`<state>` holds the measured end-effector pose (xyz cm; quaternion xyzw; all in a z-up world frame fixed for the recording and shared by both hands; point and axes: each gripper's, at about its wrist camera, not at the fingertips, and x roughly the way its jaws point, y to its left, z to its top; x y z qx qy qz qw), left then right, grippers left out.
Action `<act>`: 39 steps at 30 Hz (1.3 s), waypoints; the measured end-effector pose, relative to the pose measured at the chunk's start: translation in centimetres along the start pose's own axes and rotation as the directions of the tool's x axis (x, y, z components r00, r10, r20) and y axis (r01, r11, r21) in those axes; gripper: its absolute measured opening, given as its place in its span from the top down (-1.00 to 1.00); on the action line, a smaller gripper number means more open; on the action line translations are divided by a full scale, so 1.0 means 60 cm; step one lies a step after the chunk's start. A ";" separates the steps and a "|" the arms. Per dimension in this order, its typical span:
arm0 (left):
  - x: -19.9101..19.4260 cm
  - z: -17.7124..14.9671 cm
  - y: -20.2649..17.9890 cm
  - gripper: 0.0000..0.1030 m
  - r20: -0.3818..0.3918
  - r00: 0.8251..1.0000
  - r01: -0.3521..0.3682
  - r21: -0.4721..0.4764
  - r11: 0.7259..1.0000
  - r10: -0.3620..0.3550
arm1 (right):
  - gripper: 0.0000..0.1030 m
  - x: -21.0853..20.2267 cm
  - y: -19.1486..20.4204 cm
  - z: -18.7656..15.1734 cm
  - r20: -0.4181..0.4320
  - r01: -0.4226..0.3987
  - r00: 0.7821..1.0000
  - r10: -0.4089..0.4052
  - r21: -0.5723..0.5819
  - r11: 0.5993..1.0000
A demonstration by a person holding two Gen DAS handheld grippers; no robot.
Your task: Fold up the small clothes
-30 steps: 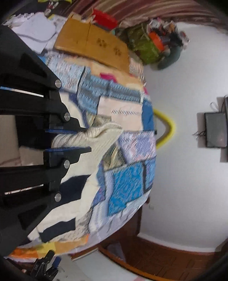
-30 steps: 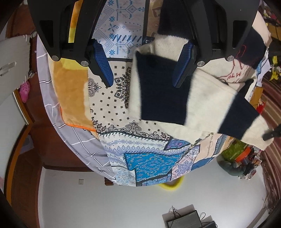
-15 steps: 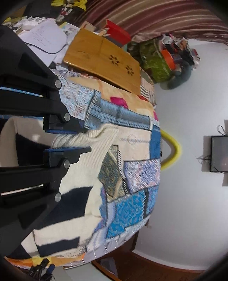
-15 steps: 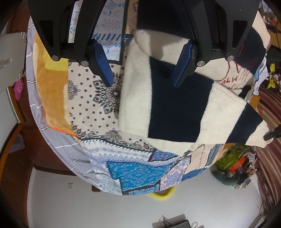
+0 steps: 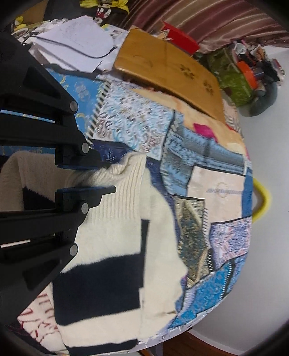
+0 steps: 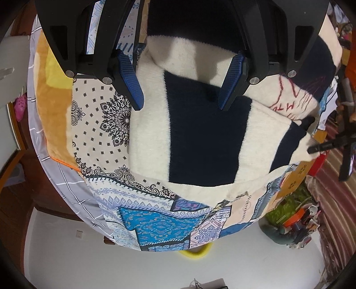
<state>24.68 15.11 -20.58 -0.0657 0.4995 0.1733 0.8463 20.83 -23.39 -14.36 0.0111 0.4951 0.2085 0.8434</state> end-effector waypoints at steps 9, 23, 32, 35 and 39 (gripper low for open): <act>0.018 -0.013 0.006 0.26 -0.029 0.999 -0.022 0.034 0.999 0.023 | -0.28 0.027 -0.005 -0.004 -0.040 0.017 0.999 -0.016 0.031 0.999; -0.027 -0.048 0.036 -0.37 -0.045 0.999 -0.017 0.059 0.998 0.020 | -0.39 -0.010 -0.007 -0.024 -0.057 0.043 0.998 -0.040 0.049 0.998; -0.053 -0.101 0.061 -0.40 -0.106 0.994 0.034 0.022 0.999 -0.031 | -0.45 -0.036 -0.002 -0.057 -0.056 0.030 0.998 -0.025 0.077 0.997; -0.060 -0.122 0.066 -0.40 -0.129 0.991 0.048 0.018 0.999 -0.045 | -0.45 -0.039 0.001 -0.074 -0.062 0.019 0.998 -0.014 0.073 0.997; -0.067 -0.149 0.072 -0.40 -0.162 0.984 0.073 0.002 0.997 -0.072 | -0.45 -0.039 0.004 -0.097 -0.079 0.008 0.997 -0.002 0.073 0.997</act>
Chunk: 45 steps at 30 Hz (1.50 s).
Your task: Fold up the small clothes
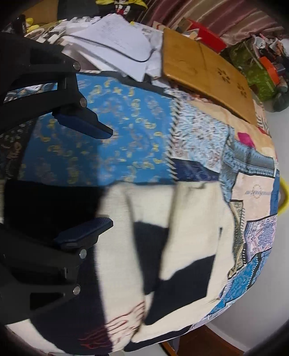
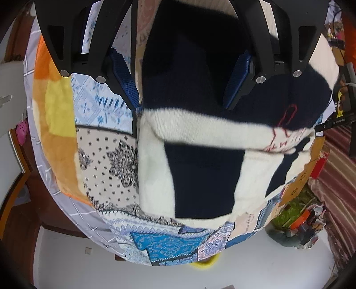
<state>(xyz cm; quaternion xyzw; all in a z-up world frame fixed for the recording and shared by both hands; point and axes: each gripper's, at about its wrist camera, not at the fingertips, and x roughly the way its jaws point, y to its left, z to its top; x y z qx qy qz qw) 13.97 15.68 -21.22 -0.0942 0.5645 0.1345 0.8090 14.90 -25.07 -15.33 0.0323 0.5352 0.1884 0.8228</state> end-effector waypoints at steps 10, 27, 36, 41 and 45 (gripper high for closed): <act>0.000 -0.044 -0.001 -0.40 -0.056 0.992 0.110 -0.068 0.992 -0.114 | -0.45 -0.011 -0.002 -0.034 -0.013 -0.027 1.000 0.027 0.016 1.000; -0.019 -0.063 -0.025 0.58 -0.049 0.956 0.289 -0.032 0.957 -0.290 | 0.40 -0.005 0.028 -0.029 0.011 -0.114 0.993 0.114 -0.016 0.993; -0.092 -0.024 -0.046 0.86 0.155 0.955 0.247 0.061 0.967 -0.254 | 0.73 -0.035 0.049 0.009 0.129 -0.102 0.985 0.114 -0.094 0.990; -0.126 0.015 -0.024 0.87 0.255 0.943 0.211 0.029 0.977 -0.212 | 0.74 -0.055 0.049 0.042 0.198 -0.095 0.974 0.114 -0.105 0.990; -0.127 0.041 -0.023 0.87 0.292 0.945 0.146 0.026 0.989 -0.147 | 0.75 -0.050 0.046 0.065 0.222 -0.088 0.969 0.108 -0.096 0.991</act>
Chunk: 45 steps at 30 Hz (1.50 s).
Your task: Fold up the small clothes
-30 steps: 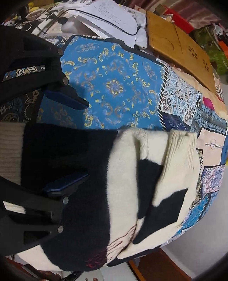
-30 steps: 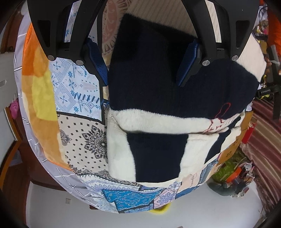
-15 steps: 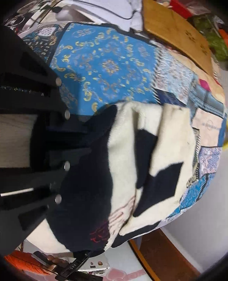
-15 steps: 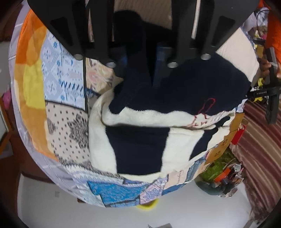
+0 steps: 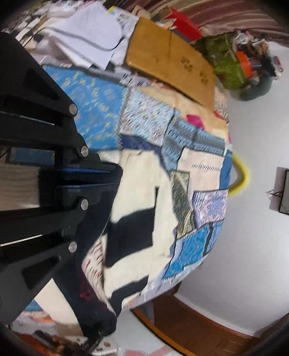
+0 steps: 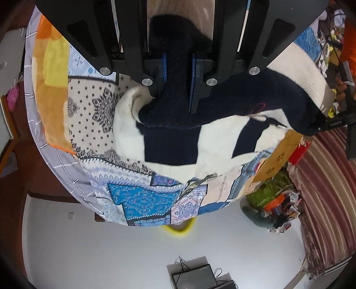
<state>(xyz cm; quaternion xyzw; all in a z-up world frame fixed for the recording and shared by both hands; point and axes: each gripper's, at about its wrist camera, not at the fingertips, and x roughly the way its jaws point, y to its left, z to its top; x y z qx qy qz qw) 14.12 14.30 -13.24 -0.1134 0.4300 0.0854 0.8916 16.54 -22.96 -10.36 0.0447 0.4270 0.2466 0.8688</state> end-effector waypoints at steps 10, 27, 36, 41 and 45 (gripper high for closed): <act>0.102 -0.001 0.019 0.86 -0.104 0.991 -0.087 -0.004 0.996 0.087 | 0.74 0.056 -0.030 0.007 -0.041 0.064 0.997 -0.063 0.039 0.997; 0.093 -0.028 0.025 0.16 -0.151 0.980 -0.127 0.049 0.991 0.133 | 0.03 0.010 -0.039 -0.021 -0.079 0.113 0.991 -0.112 0.002 0.994; 0.074 -0.090 0.020 -0.11 -0.214 0.971 -0.091 0.099 0.991 0.110 | -0.03 -0.015 -0.033 -0.056 -0.095 0.120 0.988 -0.119 0.010 0.993; 0.071 -0.118 0.020 -0.11 -0.253 0.966 -0.045 0.064 0.997 0.060 | -0.03 -0.012 -0.033 -0.083 -0.135 0.115 0.985 -0.108 0.046 0.992; 0.070 -0.136 0.009 -0.11 -0.267 0.963 -0.010 0.057 0.998 0.025 | -0.03 -0.005 -0.037 -0.104 -0.175 0.105 0.980 -0.091 0.072 0.992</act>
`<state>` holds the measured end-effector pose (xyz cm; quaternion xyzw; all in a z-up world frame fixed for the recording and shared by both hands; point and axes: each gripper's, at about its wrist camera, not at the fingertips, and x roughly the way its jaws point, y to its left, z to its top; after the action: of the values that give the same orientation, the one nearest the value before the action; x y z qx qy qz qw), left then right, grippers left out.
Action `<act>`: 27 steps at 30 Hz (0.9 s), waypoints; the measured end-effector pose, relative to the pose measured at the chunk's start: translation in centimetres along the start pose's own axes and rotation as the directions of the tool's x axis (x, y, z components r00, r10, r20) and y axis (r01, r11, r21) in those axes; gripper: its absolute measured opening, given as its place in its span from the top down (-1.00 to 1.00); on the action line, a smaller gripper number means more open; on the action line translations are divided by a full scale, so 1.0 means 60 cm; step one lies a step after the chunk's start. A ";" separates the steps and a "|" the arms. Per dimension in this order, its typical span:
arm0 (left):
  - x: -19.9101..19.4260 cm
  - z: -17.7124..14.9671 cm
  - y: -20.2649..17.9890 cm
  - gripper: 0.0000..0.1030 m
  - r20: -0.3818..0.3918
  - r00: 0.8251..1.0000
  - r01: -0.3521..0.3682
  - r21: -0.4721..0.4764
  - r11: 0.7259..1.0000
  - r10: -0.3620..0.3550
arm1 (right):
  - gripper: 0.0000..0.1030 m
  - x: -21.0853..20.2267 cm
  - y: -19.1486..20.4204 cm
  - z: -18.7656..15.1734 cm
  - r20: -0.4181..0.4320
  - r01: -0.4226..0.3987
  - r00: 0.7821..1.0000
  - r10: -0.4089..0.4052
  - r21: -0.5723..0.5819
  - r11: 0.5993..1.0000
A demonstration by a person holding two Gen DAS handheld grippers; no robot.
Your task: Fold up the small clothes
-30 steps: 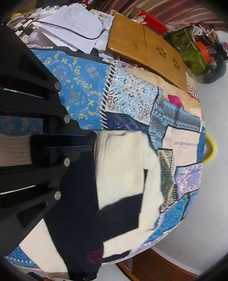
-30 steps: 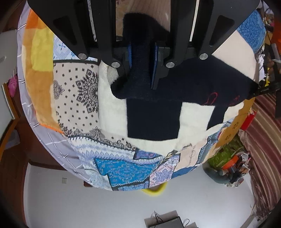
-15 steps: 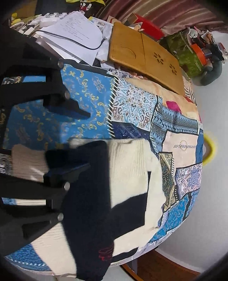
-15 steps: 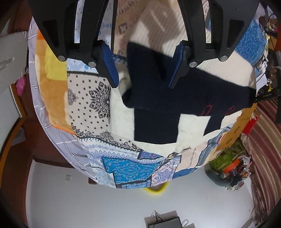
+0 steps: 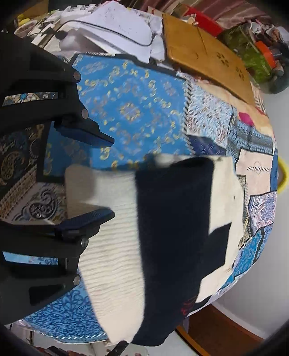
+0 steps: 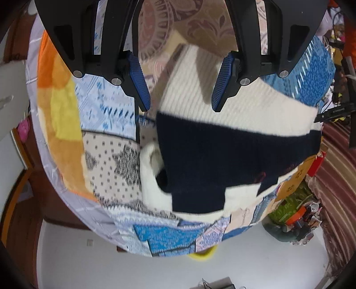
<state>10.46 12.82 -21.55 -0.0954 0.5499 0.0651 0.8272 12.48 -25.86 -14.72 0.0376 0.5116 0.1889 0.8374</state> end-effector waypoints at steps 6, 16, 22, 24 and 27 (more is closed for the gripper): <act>0.005 0.002 -0.013 -0.09 -0.001 1.000 0.006 0.007 1.000 -0.006 | -0.03 0.013 -0.009 -0.016 -0.021 -0.046 0.999 0.047 0.052 0.998; 0.005 0.009 -0.028 0.62 0.012 1.000 0.027 0.027 0.999 -0.027 | 0.35 0.017 -0.006 -0.022 -0.028 -0.117 0.992 0.119 0.078 0.990; -0.017 0.022 -0.039 0.83 0.067 0.997 0.022 0.036 0.999 -0.024 | 0.82 0.014 0.016 -0.013 -0.029 -0.133 0.991 0.133 0.006 0.991; -0.032 0.031 -0.039 0.85 0.101 0.995 0.022 0.024 0.999 -0.024 | 0.84 0.011 0.019 -0.008 -0.021 -0.132 0.991 0.132 -0.005 0.991; -0.060 0.043 -0.043 0.86 0.151 0.988 0.039 0.021 0.999 -0.041 | 0.85 -0.002 0.024 0.006 0.007 -0.147 0.989 0.148 -0.019 0.989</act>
<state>11.94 10.91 -17.05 -0.0940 0.4841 0.0506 0.8685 12.33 -24.54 -14.07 0.0686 0.5021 0.2547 0.8236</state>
